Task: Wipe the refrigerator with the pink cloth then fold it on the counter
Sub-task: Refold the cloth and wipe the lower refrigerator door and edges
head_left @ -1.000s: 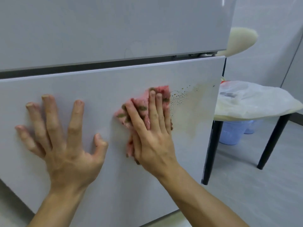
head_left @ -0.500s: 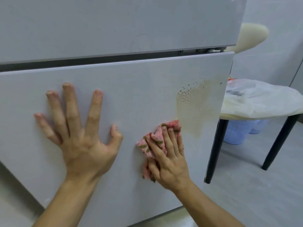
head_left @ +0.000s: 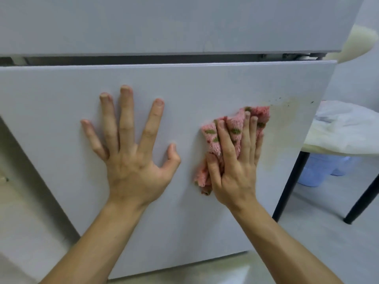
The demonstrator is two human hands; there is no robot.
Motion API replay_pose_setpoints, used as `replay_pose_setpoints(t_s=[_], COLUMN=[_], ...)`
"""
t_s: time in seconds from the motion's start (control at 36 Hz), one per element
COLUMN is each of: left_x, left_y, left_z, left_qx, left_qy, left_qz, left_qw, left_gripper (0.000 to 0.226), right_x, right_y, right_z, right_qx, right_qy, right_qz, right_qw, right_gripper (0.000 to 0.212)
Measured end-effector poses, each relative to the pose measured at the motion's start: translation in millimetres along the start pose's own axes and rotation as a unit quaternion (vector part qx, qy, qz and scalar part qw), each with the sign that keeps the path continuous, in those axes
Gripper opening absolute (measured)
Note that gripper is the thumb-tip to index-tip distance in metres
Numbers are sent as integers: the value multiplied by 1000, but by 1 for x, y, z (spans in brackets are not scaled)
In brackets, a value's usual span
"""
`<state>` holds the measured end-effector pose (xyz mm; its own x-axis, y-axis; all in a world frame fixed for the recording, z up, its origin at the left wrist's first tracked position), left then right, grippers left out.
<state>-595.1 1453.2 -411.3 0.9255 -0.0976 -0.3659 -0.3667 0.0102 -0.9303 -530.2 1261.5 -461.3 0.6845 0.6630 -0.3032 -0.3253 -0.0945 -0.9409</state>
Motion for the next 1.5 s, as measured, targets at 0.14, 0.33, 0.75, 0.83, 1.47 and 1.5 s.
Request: replay_pose_setpoints(t_s=[0.14, 0.33, 0.75, 0.83, 1.47, 1.5], left_x=[2, 2, 6, 7, 15, 16], left_y=[0, 1, 3, 3, 4, 4], left_z=[-3, -6, -14, -19, -30, -33], left_qx=[-2, -11, -6, -5, 3, 11], left_qy=[-1, -3, 15, 18, 17, 17], left_qz=[-1, -17, -29, -27, -26, -25], left_qw=[1000, 1000, 999, 999, 1000, 999], left_gripper=[74, 77, 71, 72, 70, 70], right_x=[5, -11, -1, -4, -14, -15], right_y=[58, 9, 50, 54, 52, 51], right_z=[-19, -7, -37, -39, -59, -60], right_qx=[-46, -41, -38, -32, 52, 47], right_qy=[28, -18, 20, 11, 26, 26], right_qz=[77, 47, 51, 65, 51, 54], right_qw=[996, 998, 998, 997, 997, 997], right_gripper=[62, 56, 62, 64, 62, 65])
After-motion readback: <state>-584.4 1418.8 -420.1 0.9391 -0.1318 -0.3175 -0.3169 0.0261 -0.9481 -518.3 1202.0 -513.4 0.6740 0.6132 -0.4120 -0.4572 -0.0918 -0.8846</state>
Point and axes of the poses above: each hand's wrist, its own y-axis away from the middle knuckle, its own x-axis out of the palm, z = x × y, the point moved 3 cm from there along -y, towards the middle knuckle, and after that the axes turned 4 degrees about z, right-handed, at the moved point
